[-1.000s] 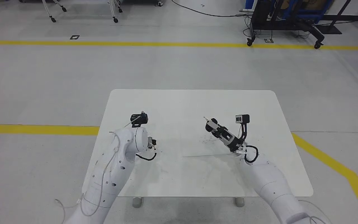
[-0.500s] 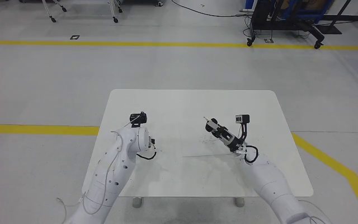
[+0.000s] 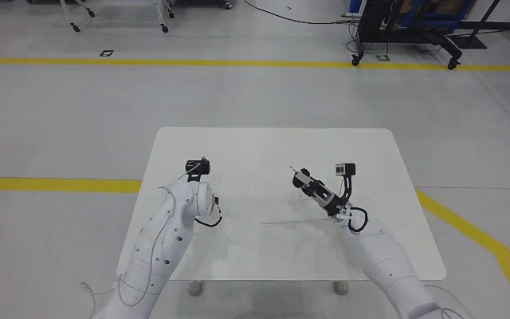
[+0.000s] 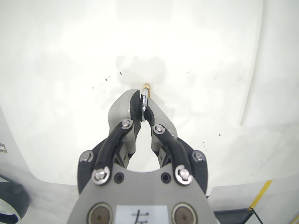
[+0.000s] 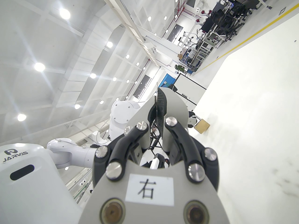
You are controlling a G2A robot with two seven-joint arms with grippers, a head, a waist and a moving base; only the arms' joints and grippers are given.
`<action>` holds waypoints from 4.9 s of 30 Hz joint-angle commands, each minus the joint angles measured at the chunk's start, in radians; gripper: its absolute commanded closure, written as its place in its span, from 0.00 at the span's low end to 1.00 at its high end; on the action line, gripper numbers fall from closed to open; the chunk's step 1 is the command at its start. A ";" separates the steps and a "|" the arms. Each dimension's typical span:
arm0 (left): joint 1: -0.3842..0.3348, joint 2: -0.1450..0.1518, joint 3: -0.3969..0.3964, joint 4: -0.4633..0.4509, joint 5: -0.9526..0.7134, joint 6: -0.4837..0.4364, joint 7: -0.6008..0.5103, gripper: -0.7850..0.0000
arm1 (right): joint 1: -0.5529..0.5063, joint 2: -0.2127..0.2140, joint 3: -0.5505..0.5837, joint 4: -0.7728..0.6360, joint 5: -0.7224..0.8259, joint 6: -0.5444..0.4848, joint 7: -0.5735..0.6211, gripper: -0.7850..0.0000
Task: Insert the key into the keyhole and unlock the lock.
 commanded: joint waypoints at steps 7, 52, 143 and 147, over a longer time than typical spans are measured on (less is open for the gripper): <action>0.009 0.003 0.008 -0.019 -0.001 -0.117 -0.006 1.00 | 0.000 0.000 0.000 0.000 0.000 0.000 0.000 1.00; 0.207 -0.020 -0.168 0.080 -0.925 -0.566 0.957 1.00 | -0.013 -0.011 -0.021 -0.035 -0.030 0.052 -0.091 1.00; -0.092 -0.032 0.021 0.502 -1.582 -0.663 0.489 1.00 | 0.164 -0.034 -0.075 0.038 0.101 0.179 0.179 1.00; -0.092 -0.034 0.023 0.500 -1.590 -0.652 0.526 1.00 | 0.152 -0.025 -0.077 0.010 0.096 0.177 0.177 1.00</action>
